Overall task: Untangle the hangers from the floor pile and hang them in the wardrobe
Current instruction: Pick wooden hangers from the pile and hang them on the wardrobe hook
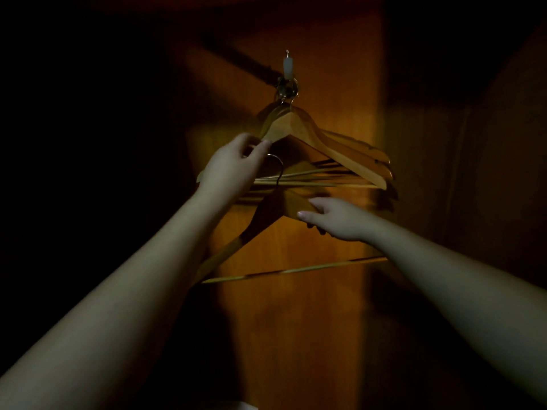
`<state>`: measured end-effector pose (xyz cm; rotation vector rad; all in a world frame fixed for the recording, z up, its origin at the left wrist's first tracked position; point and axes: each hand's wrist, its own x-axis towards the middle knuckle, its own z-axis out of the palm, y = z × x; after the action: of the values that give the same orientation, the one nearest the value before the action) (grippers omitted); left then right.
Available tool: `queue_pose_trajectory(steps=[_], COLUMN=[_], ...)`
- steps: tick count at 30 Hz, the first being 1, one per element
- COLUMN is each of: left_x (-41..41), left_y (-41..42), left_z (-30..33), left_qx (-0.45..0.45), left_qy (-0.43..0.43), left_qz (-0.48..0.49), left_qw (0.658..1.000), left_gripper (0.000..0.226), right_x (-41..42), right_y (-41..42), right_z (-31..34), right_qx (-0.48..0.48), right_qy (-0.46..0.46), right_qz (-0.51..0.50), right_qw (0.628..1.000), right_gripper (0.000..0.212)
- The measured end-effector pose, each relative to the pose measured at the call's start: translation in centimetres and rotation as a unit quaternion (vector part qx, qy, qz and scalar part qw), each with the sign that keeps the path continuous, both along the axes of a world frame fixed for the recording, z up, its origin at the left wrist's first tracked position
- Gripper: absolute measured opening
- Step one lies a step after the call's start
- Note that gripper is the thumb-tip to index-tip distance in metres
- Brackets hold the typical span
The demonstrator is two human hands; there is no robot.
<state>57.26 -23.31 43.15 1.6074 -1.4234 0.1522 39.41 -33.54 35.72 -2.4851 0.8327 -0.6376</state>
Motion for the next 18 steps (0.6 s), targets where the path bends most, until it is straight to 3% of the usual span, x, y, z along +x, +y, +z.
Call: queue_pose_trajectory(steps=[5, 7, 14, 18], left_x=[-0.3, -0.3, -0.9, -0.1], left_y=[-0.7, -0.9, -1.9, -2.6], left_z=[1.0, 1.1, 1.3, 1.3], left_qx=[0.1, 0.098, 0.082, 0.092], left_qy=[-0.039, -0.032, 0.011, 0.071], left_qz=[-0.069, -0.081, -0.125, -0.18], left_qw=[0.992, 0.991, 0.989, 0.977], left_gripper=[0.028, 0.025, 0.014, 0.021], right_x=[-0.7, -1.0, -1.5, -2.1], right_y=[-0.3, -0.2, -0.4, -0.4], right_z=[-0.2, -0.2, 0.2, 0.9], right_qx=[-0.016, -0.029, -0.046, -0.021], right_qy=[-0.004, -0.008, -0.012, -0.01], right_qz=[0.007, 0.008, -0.009, -0.008], right_qw=[1.0, 1.0, 0.999, 1.0], right_gripper=[0.022, 0.014, 0.017, 0.024])
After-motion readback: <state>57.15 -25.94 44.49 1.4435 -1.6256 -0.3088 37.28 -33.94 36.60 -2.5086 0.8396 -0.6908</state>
